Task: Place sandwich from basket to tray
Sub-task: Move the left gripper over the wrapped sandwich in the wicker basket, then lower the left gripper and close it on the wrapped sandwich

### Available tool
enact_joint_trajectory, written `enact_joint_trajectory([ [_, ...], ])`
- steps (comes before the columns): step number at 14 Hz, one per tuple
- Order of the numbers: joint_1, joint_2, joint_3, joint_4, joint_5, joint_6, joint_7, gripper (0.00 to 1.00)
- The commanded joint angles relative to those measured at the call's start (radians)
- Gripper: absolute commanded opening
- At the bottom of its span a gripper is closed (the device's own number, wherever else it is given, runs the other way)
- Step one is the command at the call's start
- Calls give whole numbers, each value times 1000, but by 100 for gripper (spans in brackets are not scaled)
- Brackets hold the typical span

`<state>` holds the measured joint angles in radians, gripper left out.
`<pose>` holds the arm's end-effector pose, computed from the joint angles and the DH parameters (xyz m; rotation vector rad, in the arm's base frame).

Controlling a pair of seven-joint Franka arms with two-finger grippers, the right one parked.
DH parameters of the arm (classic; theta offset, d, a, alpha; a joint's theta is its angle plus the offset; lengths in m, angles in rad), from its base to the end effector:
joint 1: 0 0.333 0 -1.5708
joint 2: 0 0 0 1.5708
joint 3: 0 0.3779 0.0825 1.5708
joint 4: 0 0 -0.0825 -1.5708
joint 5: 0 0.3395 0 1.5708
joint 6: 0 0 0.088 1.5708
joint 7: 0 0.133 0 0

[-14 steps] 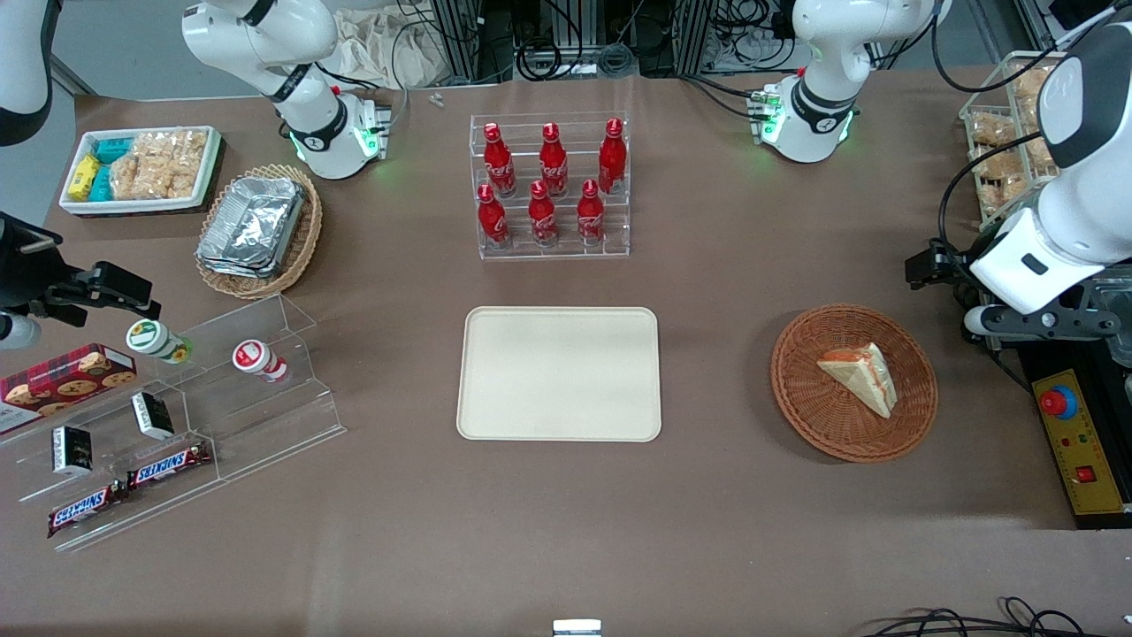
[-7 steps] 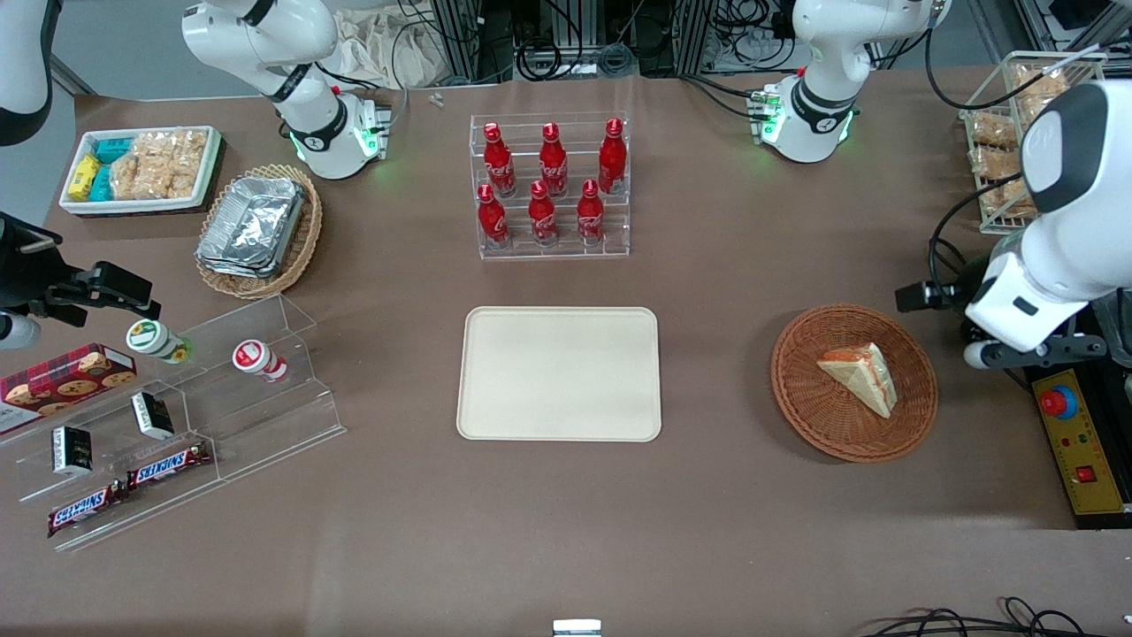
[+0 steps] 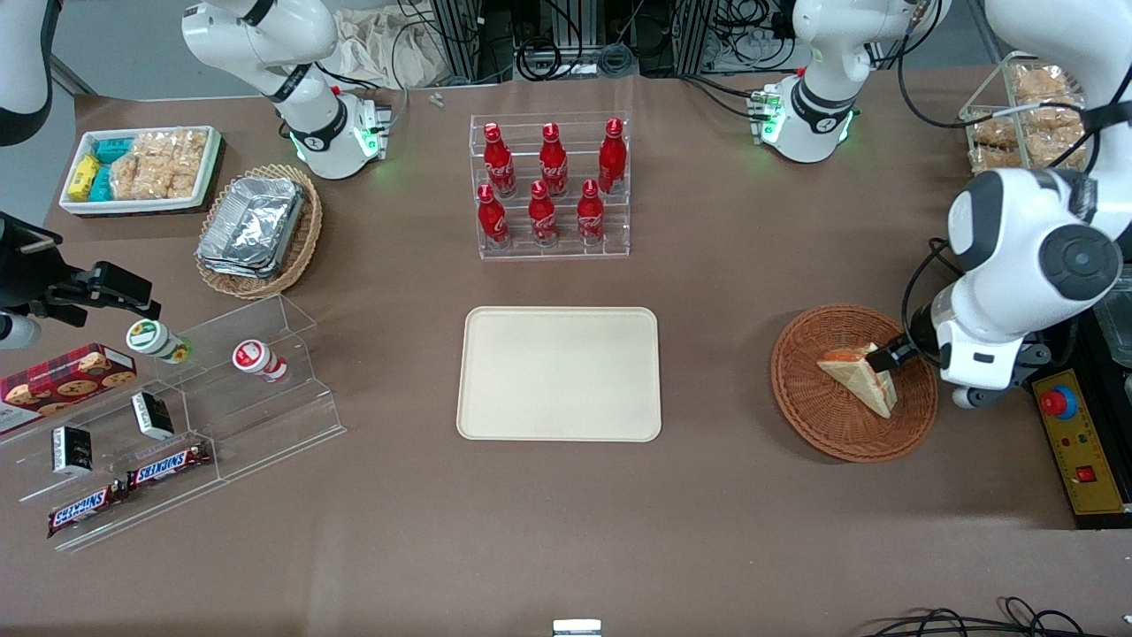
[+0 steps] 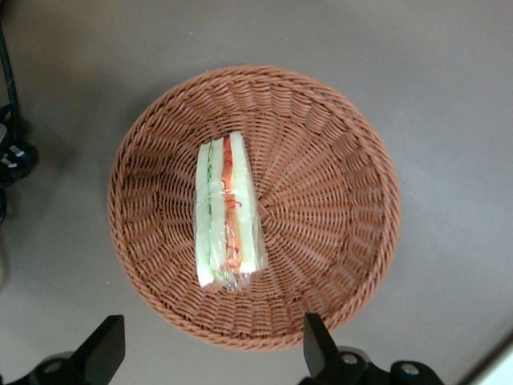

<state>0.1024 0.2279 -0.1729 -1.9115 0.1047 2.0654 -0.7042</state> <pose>0.5736 -0.0262 0.4319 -2.9372 -0.8825 0.0693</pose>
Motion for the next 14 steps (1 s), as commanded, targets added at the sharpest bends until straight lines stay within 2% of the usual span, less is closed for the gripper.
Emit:
enact_joint_trajectory([
  [1, 3, 28, -4, -20, 30, 44, -50, 100],
  [5, 13, 80, -2, -48, 33, 120, -137, 100],
  [11, 14, 131, -2, -55, 78, 167, -244, 100],
  [14, 13, 131, 30, -112, 151, 174, -245, 100],
])
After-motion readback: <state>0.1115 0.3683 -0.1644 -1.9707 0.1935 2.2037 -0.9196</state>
